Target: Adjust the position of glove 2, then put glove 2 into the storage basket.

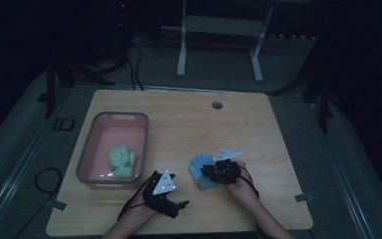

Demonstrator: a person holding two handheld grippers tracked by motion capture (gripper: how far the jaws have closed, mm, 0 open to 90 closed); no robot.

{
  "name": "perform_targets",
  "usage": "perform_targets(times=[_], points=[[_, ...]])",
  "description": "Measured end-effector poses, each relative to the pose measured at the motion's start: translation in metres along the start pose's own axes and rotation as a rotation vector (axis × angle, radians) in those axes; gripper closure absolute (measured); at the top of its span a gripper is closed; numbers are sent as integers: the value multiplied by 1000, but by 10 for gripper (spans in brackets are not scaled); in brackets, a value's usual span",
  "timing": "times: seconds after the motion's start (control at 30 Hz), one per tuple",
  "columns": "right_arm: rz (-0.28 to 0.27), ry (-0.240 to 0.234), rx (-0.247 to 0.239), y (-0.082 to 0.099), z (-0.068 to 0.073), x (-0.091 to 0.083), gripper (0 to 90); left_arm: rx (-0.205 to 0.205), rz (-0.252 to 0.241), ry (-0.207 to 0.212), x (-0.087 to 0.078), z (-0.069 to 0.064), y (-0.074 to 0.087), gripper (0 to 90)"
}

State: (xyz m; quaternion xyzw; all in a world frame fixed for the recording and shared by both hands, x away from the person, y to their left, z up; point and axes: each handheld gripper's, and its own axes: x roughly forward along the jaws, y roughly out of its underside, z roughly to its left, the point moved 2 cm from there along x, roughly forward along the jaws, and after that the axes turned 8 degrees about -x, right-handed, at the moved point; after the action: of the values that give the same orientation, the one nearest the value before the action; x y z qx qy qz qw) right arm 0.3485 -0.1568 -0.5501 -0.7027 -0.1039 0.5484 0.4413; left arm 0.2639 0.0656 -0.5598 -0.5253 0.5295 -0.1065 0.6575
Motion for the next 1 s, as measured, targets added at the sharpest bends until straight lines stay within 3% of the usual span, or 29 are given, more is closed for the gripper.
perform_targets(times=[0.07, 0.1, 0.2, 0.27, 0.37, 0.43, 0.57, 0.63, 0.73, 0.9, 0.97, 1.0], points=[[-36, 5, -2, -4, -2, -9, 552, -8, 21, 6, 1, -1, -1, 35], [-36, 5, -2, -4, -2, -9, 552, -17, 26, 14, 2, -2, -2, 35], [-65, -14, 20, -6, -7, -15, 365, -20, 29, 21, 4, -4, -4, 35], [-65, -53, 34, -5, -11, -16, 211, -34, 38, 31, 5, -4, -5, 35], [-93, -45, 29, -3, -14, -18, 138, -41, 48, 35, 6, -4, -6, 36], [-85, -21, 17, -2, -16, -19, 168, -31, 45, 30, 7, -5, -7, 37], [-94, -64, 5, -1, -21, -23, 162, -1, 15, 46, 7, -9, -11, 50], [-107, -60, 2, -1, -23, -25, 146, 26, 6, 40, 7, -11, -13, 68], [-110, -61, 26, -3, -27, -29, 141, 68, -25, 41, 6, -13, -18, 140], [-109, -52, 63, -9, -36, -34, 130, 102, -98, 79, 8, -17, -28, 200], [-108, -39, 66, -10, -37, -34, 136, 112, -100, 86, 9, -18, -30, 204], [-104, -51, 73, -12, -37, -34, 127, 147, -81, 92, 15, -21, -33, 204]])
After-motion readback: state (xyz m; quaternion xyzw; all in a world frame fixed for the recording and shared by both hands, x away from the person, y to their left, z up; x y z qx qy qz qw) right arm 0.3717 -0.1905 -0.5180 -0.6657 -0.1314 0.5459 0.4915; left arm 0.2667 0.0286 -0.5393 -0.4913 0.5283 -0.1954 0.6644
